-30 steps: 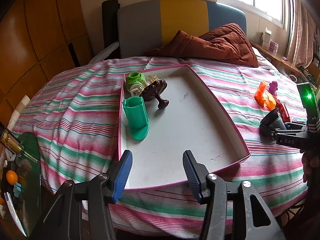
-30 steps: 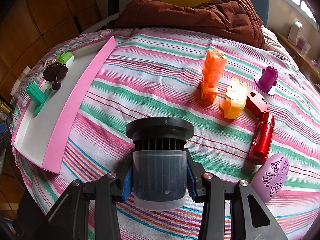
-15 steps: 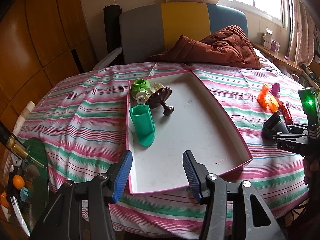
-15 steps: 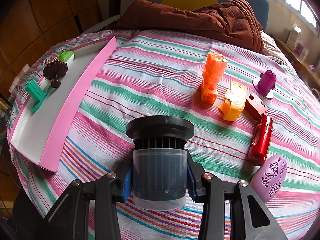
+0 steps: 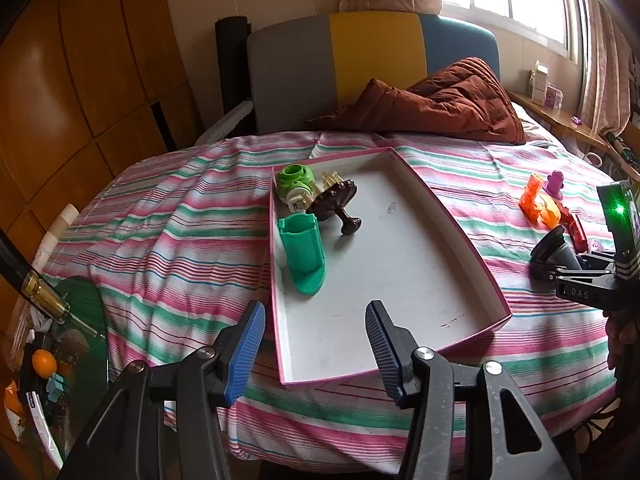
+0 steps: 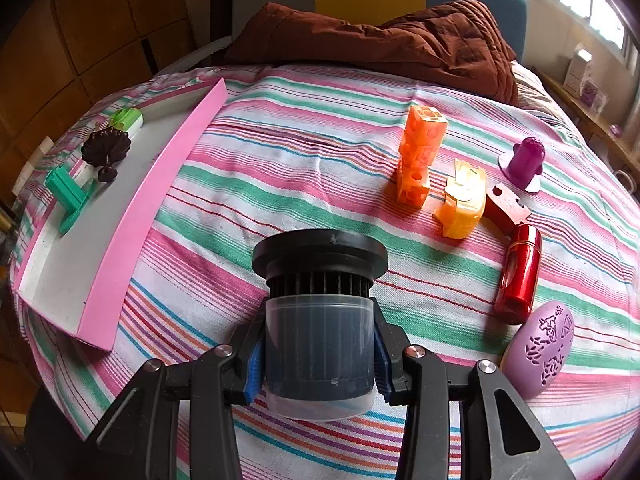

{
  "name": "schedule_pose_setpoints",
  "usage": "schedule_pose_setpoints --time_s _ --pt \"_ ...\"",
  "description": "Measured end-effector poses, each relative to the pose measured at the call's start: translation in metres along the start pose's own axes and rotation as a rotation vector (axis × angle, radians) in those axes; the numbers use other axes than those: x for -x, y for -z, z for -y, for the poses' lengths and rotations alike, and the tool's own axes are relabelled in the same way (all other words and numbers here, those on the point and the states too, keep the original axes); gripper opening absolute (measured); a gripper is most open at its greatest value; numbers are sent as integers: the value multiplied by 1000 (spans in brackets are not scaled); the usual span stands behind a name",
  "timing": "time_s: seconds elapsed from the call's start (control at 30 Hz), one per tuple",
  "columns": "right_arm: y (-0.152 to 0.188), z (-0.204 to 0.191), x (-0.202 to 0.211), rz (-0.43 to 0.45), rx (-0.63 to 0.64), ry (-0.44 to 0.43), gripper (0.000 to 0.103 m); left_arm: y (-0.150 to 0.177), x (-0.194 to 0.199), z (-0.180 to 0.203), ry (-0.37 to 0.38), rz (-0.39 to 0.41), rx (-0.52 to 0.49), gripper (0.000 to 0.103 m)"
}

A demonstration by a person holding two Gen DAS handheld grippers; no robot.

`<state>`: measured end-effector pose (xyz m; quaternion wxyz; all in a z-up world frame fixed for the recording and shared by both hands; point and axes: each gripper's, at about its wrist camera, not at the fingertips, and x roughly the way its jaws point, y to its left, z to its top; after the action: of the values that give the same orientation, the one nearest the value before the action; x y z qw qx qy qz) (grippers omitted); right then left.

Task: Organize rigid objects
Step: 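Carry the black-lidded clear cup toward the tray with the right tool, then lower the clear cup into the tray and open the right tool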

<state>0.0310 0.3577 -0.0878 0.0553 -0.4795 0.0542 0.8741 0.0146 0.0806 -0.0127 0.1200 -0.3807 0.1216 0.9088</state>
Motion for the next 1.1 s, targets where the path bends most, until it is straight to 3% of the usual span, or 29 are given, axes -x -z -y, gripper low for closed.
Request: schedule_pose_setpoints --time_s 0.2,0.37,0.7,0.9,1.1 --pt "-2 -1 4 -11 -53 25 43 2 6 -10 -33 26 15 53" --pt "-13 -8 22 35 -118 -29 43 6 7 -31 -72 28 77 53" --pt "-41 -95 55 122 44 -179 43 15 4 -58 -110 11 147 53" --pt "-44 -157 40 45 184 -256 43 21 2 -67 -116 0 176 53" --pt "-45 -191 12 -54 216 -293 43 26 -3 -81 -121 -14 222 53"
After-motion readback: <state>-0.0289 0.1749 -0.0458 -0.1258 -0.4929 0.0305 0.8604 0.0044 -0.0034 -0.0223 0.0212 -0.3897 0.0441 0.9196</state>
